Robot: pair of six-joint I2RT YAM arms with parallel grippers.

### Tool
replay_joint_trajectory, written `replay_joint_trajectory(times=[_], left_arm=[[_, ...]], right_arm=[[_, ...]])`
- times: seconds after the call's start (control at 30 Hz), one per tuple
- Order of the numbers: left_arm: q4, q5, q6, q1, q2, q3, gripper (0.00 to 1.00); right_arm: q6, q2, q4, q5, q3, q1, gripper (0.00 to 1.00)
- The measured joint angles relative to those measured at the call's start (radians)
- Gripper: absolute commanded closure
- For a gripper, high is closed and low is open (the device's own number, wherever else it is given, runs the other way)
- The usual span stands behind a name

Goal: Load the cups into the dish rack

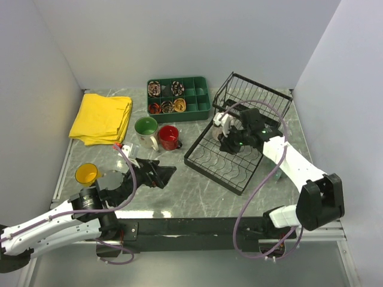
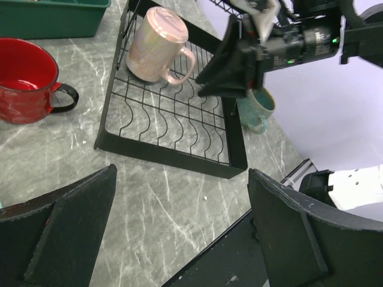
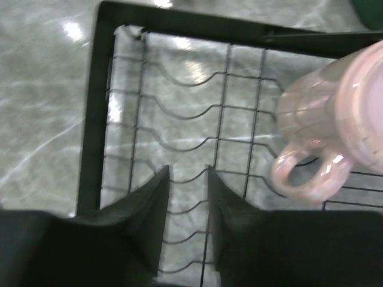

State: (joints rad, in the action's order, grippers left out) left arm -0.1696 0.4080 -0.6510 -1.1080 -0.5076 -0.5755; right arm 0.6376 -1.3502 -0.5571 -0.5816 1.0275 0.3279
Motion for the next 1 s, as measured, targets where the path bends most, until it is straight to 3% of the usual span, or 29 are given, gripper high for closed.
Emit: replay_joint_trajectory(times=[0.17, 0.23, 0.6, 1.0], left_arm=[[0.0, 0.0, 0.0, 0.0, 0.004, -0.003, 0.04], [0.0, 0.0, -0.001, 0.0, 0.01, -0.003, 0.04], [-0.019, 0.009, -0.005, 0.0, 0.054, -0.003, 0.04], [-0.038, 0.01, -0.008, 0.0, 0.072, -0.003, 0.04]], right_arm=[[-0.069, -0.109, 0.078, 0.165, 0.064, 0.075, 0.85], [-0.083, -0.178, 0.102, 0.231, 0.105, 0.095, 0.86], [-0.102, -0.345, 0.161, 0.555, 0.185, 0.134, 0.87], [-0.089, -0.44, 0.217, 0.737, 0.235, 0.139, 0.87]])
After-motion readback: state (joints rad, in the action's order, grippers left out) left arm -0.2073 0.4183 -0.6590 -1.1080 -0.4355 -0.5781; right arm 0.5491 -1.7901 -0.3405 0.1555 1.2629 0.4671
